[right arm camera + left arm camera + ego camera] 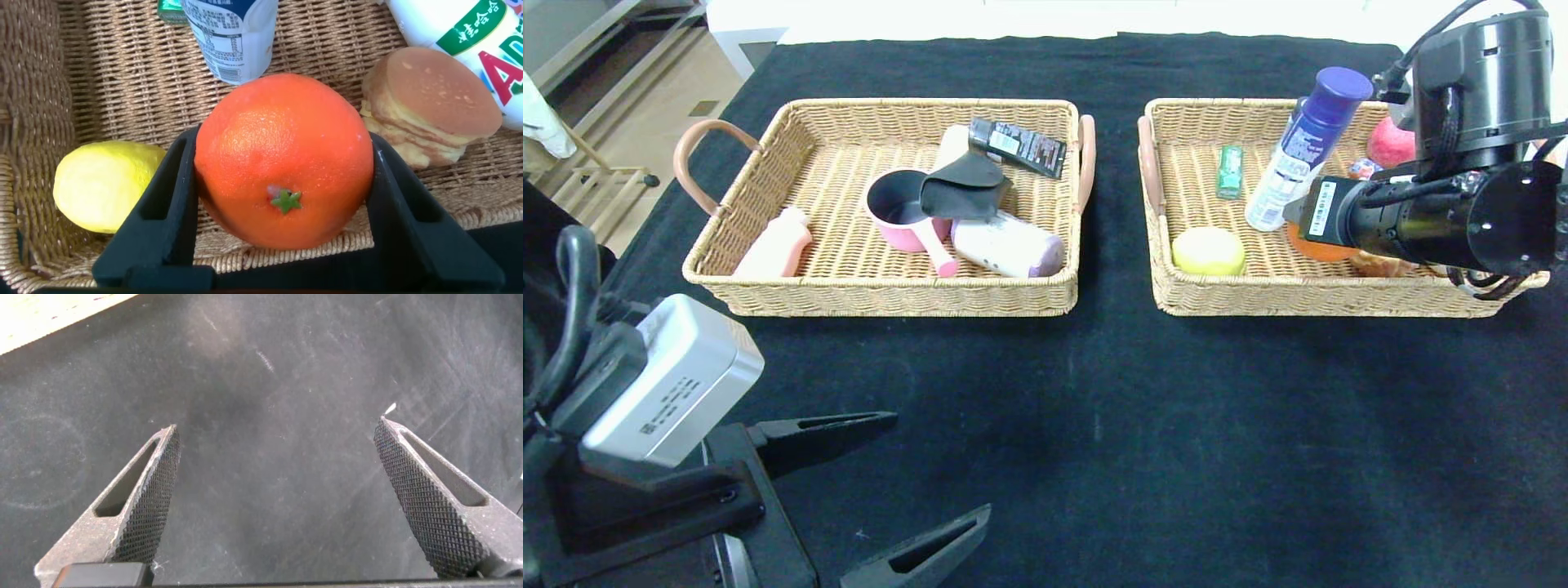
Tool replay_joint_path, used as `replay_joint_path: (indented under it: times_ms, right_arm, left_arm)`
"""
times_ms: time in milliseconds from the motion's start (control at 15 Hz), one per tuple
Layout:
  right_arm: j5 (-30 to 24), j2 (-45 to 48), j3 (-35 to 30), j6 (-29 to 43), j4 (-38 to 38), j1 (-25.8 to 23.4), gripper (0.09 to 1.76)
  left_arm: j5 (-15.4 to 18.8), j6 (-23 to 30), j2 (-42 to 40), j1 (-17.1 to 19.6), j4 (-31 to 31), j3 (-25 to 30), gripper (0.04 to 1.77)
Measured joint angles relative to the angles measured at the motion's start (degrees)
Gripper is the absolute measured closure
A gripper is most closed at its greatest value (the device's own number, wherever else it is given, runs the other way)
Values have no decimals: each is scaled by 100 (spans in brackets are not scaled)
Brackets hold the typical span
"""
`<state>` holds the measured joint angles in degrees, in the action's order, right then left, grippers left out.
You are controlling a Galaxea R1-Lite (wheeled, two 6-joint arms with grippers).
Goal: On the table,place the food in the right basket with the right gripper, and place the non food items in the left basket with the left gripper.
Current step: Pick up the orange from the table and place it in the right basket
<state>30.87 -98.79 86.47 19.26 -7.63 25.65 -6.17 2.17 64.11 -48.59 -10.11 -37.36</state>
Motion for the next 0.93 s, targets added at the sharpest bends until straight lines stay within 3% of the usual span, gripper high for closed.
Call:
replay_joint_path:
  times_ms: [400,933]
  right_arm:
    - [-11,0,0,-9,-2,-7,38]
    - [-9,30,0,-39,-11,52,23]
  left_arm:
    - [5,0,5,0,-4,0,9]
    - [9,0,13,0,-2,11,9]
